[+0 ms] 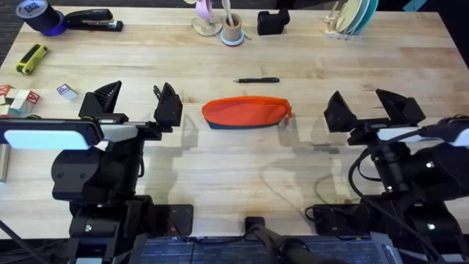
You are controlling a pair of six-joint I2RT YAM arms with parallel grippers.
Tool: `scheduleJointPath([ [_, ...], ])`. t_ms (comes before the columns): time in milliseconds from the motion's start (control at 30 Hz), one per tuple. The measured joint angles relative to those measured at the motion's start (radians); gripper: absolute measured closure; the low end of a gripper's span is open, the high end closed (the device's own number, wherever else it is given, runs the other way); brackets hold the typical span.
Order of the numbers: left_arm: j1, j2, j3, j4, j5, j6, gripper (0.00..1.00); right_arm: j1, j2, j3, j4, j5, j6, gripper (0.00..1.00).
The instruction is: Unzip the bag, pick up the pens from the table one at a time and place them inside, then zip the bag closed.
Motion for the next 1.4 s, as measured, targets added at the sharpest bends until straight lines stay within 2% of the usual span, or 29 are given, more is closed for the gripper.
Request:
scheduleJointPath([
  [767,0.0,0.0,0.0,-0.001,0.009,0.0,0.008,0.0,0.0,0.002,-0.008,0.003,0.0,0.005],
  [900,0.0,0.0,0.007,-0.069,0.03,0.0,0.008,0.0,0.003,0.014,-0.035,0.003,0.0,0.005],
  [1000,0.0,0.013,0.061,-0.176,0.032,0.0,0.008,0.0,0.044,0.092,-0.193,0.0,-0.01,0.005],
  [1133,0.0,0.105,0.199,-0.309,0.056,0.0,0.008,0.0,0.186,0.26,-0.392,0.006,-0.038,0.005],
  [1267,0.0,0.26,0.351,-0.374,0.111,0.026,0.008,0.0,0.388,0.473,-0.549,0.009,-0.053,0.005],
  [1400,0.0,0.454,0.502,-0.453,0.207,0.088,0.008,0.0,0.593,0.659,-0.66,0.012,-0.056,0.005],
])
